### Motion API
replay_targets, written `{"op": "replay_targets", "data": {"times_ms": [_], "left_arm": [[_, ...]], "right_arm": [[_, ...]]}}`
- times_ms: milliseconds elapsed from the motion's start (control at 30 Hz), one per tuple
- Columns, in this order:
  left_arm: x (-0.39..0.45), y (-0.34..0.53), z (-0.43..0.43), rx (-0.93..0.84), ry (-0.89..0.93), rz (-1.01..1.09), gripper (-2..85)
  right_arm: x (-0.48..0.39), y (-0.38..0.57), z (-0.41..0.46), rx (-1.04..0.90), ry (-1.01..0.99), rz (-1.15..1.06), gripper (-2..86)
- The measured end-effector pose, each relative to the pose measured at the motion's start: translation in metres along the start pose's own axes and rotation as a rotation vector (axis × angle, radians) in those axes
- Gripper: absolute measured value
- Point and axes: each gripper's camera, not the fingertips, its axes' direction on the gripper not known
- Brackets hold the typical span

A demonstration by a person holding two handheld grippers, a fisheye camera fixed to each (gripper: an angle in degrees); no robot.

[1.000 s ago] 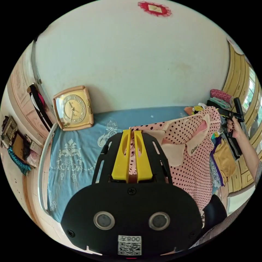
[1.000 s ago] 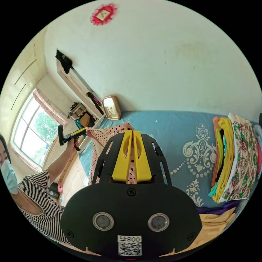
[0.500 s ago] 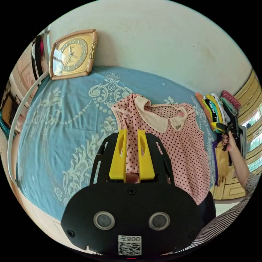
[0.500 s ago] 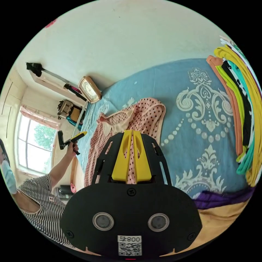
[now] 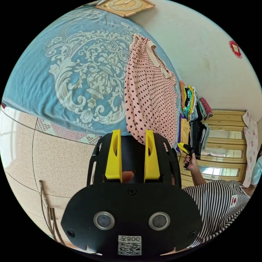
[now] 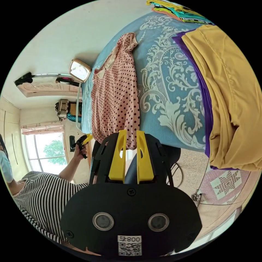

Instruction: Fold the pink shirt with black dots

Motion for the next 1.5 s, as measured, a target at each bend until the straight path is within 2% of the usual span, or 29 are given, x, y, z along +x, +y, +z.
{"op": "replay_targets", "data": {"times_ms": [233,400,467,767,933,1033,1133,1200,1367,1500], "left_arm": [[-0.017,-0.027,-0.019,-0.028,0.042,0.022,12.1],[-0.034,-0.043,-0.041,-0.054,-0.060,-0.001,5.4],[-0.041,-0.044,-0.054,-0.045,-0.018,-0.006,3.6],[-0.052,-0.027,-0.131,0.073,0.188,0.009,1.9],[-0.049,-0.057,-0.145,0.093,0.261,0.011,1.7],[-0.024,-0.115,-0.168,0.140,0.299,0.046,1.6],[0.038,-0.180,-0.227,0.259,0.323,0.174,1.6],[0.106,-0.212,-0.292,0.364,0.346,0.333,1.5],[0.222,-0.200,-0.399,0.513,0.255,0.626,1.5],[0.256,-0.154,-0.439,0.553,0.223,0.750,1.5]], "right_arm": [[0.006,-0.004,-0.005,-0.095,0.087,0.001,7.1],[0.013,-0.007,-0.015,-0.106,0.063,0.038,5.4],[0.016,-0.006,-0.023,-0.119,0.087,0.048,2.2],[0.016,0.022,-0.091,-0.048,-0.113,0.004,0.2],[0.016,0.014,-0.126,0.033,-0.227,0.000,0.1],[0.004,-0.025,-0.161,0.096,-0.262,-0.041,0.0],[-0.034,-0.078,-0.228,0.232,-0.301,-0.145,0.0],[-0.074,-0.101,-0.280,0.329,-0.323,-0.245,0.0],[-0.200,-0.090,-0.414,0.537,-0.304,-0.567,0.0],[-0.234,-0.043,-0.456,0.616,-0.304,-0.678,0.0]]}}
